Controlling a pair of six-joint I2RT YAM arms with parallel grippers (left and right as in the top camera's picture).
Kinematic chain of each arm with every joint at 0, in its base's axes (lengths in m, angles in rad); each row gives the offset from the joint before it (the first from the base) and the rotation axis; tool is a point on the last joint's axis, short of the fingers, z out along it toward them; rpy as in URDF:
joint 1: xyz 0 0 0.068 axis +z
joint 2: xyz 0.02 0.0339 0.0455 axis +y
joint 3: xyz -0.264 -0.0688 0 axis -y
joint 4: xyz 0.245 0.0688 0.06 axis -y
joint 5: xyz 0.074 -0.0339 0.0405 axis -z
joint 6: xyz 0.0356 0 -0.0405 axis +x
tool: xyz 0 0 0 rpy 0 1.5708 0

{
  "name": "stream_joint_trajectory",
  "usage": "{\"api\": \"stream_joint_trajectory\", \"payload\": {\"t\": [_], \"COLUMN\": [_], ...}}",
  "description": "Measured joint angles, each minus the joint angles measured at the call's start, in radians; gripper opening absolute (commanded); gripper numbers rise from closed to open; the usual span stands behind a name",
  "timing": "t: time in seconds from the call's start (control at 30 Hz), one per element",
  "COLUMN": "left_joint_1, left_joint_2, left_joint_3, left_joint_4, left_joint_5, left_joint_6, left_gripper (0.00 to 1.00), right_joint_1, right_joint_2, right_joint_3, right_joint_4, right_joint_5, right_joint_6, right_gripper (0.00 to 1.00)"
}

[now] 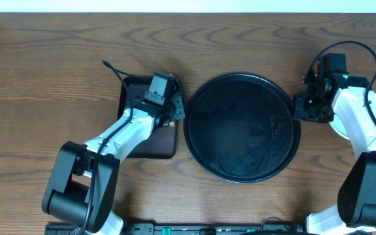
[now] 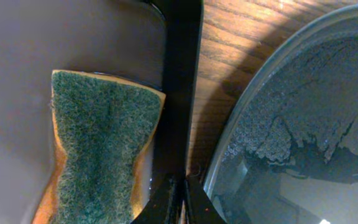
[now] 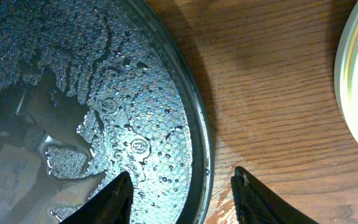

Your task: Clean dirty plates on tray and stack at the side

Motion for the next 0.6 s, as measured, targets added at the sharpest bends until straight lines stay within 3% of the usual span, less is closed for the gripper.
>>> {"api": "stream_joint_trajectory", "payload": {"t": [0.2, 0.33, 0.6], "left_joint_1": [0.002, 0.003, 0.003], "left_joint_2": [-0.01, -0.111, -0.354], "left_joint_3": [0.0, 0.001, 0.027], "left_joint_4": [-0.002, -0.073, -0.441], "left_joint_5": [0.0, -0.011, -0.161], "left_joint_6": [0.002, 0.018, 0.034], "left_gripper": [0.08, 0.08, 0.08], "right_joint_1": [0.0, 0.0, 0.0], "right_joint_2": [0.0, 0.0, 0.0], "right_joint_3": [0.0, 0.0, 0.0], "right_joint_4": [0.0, 0.0, -0.003], "right_joint_5": [0.0, 0.0, 0.0], "right_joint_6": [0.0, 0.0, -0.001], "right_gripper": [0.51, 0.52, 0.52]}}
